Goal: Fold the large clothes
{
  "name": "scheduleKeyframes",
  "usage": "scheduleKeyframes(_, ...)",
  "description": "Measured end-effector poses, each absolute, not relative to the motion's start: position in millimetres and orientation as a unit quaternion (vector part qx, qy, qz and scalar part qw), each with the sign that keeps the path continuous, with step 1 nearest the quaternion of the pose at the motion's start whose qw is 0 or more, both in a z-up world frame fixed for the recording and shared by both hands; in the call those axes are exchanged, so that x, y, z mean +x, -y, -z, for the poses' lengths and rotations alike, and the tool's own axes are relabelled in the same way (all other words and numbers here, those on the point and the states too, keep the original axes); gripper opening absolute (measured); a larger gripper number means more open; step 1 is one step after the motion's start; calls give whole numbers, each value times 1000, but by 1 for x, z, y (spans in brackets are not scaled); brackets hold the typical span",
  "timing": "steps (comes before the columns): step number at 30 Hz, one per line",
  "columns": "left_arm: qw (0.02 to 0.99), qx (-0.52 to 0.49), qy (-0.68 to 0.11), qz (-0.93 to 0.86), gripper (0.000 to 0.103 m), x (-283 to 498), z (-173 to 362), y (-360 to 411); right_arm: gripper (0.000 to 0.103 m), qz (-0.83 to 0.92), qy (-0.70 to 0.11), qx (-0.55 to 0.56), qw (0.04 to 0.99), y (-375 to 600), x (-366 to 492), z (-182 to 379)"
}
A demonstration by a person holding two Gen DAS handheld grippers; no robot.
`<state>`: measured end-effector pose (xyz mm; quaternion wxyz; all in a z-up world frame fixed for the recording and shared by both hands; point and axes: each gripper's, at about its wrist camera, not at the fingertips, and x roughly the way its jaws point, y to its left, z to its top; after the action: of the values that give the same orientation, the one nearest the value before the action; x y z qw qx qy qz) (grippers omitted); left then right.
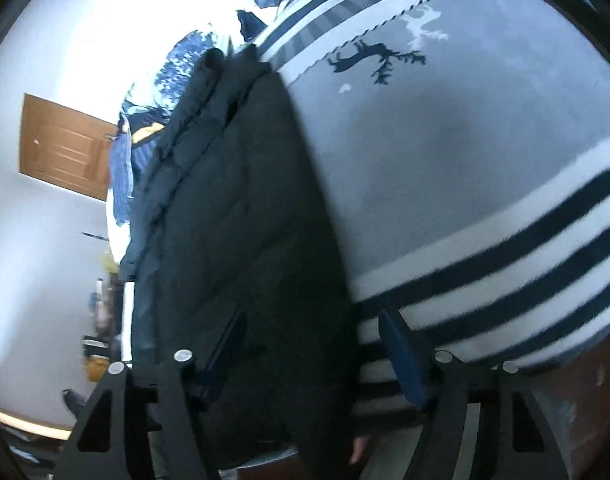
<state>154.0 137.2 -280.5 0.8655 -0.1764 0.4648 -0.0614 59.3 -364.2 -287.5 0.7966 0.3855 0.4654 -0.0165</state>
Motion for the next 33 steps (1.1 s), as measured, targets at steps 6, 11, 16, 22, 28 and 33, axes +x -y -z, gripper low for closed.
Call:
scheduleKeyframes(6, 818, -152, -551, 68, 78, 160, 314, -124, 52, 16, -518, 338, 786, 339, 60, 297)
scheduleKeyframes(11, 815, -171, -541, 116, 63, 151, 311, -122, 31, 12, -524, 330, 785, 337, 60, 300)
scheduleKeyframes(16, 816, -157, -544, 113, 53, 151, 316, -118, 31, -10, -546, 340, 766, 335, 60, 312)
scheduleKeyframes(22, 807, -135, -566, 101, 39, 160, 326, -101, 28, -22, -545, 360, 757, 339, 61, 318)
scheduleKeyframes(28, 818, -130, -549, 111, 6, 155, 315, -91, 5, -17, -518, 327, 790, 326, 55, 296)
scheduleKeyframes(33, 856, -202, -462, 114, 3, 113, 269, -112, 2, -31, -474, 357, 804, 332, 32, 275)
